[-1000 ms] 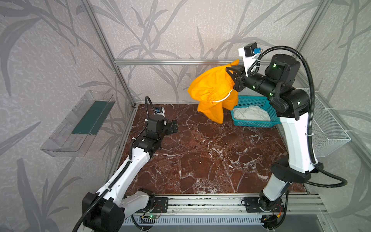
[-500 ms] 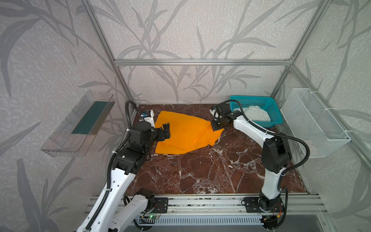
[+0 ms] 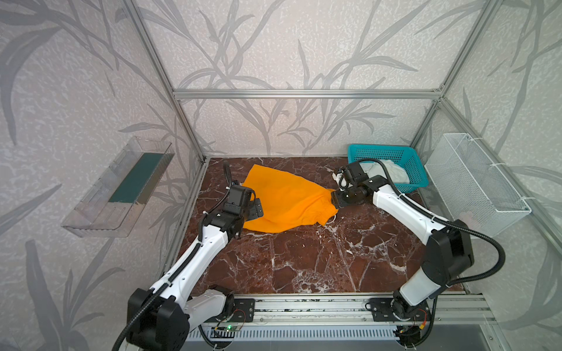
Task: Fold and stack the mixed laundry pile
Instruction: 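Lay the orange pants on the table while the left gripper reaches toward them, then grasp the pants edge nearest the left gripper while the right gripper holds the waistband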
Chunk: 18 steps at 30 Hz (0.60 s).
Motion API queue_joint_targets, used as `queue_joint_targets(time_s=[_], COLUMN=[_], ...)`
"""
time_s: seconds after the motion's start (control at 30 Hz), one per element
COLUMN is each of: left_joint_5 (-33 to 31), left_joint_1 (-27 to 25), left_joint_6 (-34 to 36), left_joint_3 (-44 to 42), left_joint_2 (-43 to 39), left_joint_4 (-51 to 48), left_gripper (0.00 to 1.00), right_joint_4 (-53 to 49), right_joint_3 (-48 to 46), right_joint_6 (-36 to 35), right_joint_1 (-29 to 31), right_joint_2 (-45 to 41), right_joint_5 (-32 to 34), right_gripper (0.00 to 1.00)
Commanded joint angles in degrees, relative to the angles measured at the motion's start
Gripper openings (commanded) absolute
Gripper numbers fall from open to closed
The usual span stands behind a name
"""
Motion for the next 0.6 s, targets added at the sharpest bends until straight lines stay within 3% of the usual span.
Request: queue_joint_targets(time_s=[0.0,0.1,0.23,0.47,0.57], left_joint_5=[-0.6,1.4,1.0,-3.0,-1.9], left_joint_1=[5.2,10.1,11.8,13.7,15.3], left_joint_6=[-4.2,-4.8,-2.2,-2.2,-1.6], left_joint_3=[-0.4,0.1,3.5,10.6,14.9], left_joint_2=[4.1,9.1,15.5,28.4,33.8], left_joint_4=[6.7,10.5,12.2,12.3,12.3], left_gripper=[0.93,0.90,0.90,0.88,0.86], right_joint_4=[4.1,9.6,15.6,20.6,22.0], right_joint_3=[-4.0,-9.0,-15.1,-17.6,-16.5], right_joint_6=[2.6,6.3,10.3,12.8,13.1], right_joint_1=[1.6,2.4,3.2,3.2,3.2], right_joint_2=[-2.3,-2.9,-2.6,3.1,6.3], right_joint_5=[-10.4,-16.5,-18.4,-12.7,-10.8], right_gripper=[0.63,0.58,0.55,0.57,0.58])
